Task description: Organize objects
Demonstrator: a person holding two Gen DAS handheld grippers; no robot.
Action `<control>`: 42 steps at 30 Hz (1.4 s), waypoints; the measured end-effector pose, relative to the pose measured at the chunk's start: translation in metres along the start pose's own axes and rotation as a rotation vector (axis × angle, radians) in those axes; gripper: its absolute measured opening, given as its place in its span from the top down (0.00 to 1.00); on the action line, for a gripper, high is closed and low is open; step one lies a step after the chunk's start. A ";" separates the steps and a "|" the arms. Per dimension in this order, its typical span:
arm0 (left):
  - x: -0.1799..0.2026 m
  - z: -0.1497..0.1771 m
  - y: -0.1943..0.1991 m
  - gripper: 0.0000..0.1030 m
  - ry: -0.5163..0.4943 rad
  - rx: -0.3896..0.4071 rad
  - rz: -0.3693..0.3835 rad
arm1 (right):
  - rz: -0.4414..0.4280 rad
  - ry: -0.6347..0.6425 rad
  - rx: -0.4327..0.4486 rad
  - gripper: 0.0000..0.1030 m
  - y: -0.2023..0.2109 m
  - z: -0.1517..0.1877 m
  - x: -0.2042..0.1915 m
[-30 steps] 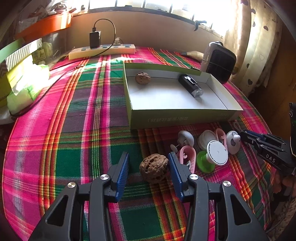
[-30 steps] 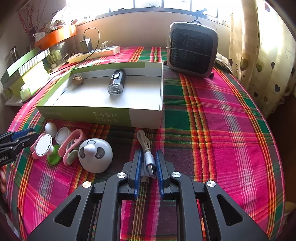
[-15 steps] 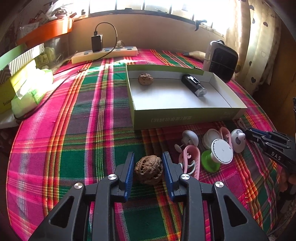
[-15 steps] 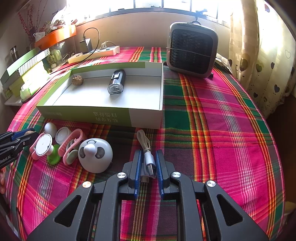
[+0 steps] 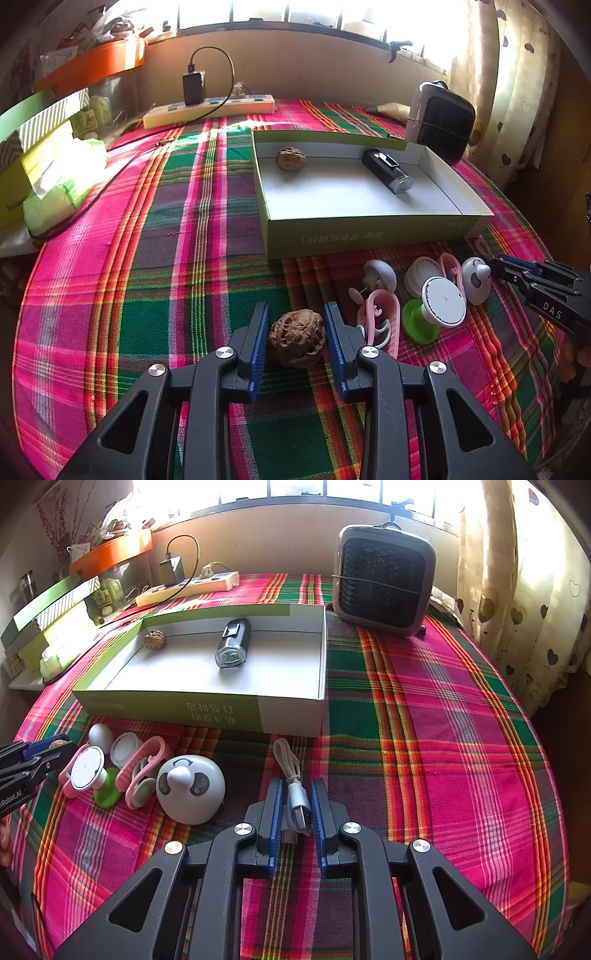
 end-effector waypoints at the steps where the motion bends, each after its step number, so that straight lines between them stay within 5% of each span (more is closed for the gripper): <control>1: 0.000 0.000 0.000 0.73 0.000 0.000 0.000 | -0.001 -0.001 0.000 0.84 0.000 0.000 0.000; 42: 0.006 -0.010 0.011 0.73 -0.018 0.030 -0.005 | -0.017 -0.018 0.026 0.88 0.008 -0.004 0.002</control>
Point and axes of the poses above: each gripper's, at about its wrist camera, not at the fingertips, and y roughly against the way its jaws point, x to its right, z to its underside, the point moved 9 cm from there along -y, roughly the way its jaws point, and after that the axes turned 14 degrees about z, right-handed, at the moved point
